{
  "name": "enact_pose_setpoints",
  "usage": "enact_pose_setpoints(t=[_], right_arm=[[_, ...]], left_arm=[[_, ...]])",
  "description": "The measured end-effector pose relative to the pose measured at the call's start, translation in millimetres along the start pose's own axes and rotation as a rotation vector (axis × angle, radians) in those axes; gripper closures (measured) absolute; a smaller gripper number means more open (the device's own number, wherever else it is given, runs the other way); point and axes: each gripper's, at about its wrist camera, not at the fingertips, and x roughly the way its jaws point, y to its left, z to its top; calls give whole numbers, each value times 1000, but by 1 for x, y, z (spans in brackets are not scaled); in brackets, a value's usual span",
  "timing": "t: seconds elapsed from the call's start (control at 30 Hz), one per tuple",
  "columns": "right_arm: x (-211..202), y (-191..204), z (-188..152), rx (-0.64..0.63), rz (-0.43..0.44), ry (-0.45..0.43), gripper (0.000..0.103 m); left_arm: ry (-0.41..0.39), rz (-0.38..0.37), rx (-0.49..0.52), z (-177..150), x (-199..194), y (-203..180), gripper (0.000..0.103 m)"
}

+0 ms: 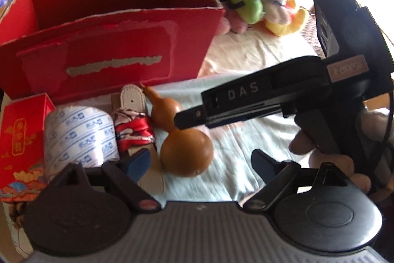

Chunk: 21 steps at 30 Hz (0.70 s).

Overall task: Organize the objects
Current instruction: 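Close the right gripper around the brown gourd's body, then lift the gourd with the right gripper and carry it over the red box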

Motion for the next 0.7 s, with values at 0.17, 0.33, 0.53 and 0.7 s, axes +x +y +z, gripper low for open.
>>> enact_pose_setpoints(t=[0.17, 0.33, 0.53, 0.7], right_arm=[[13, 0, 13, -59, 26, 80, 54], [29, -4, 20, -90, 40, 148, 57], [25, -21, 21, -88, 60, 182, 68], [-10, -42, 15, -67, 77, 158, 68]], left_arm=[[21, 8, -90, 10, 13, 6, 19], [40, -2, -148, 16, 29, 10, 24], [74, -51, -199, 20, 38, 14, 35], [90, -137, -85, 33, 27, -11, 36]])
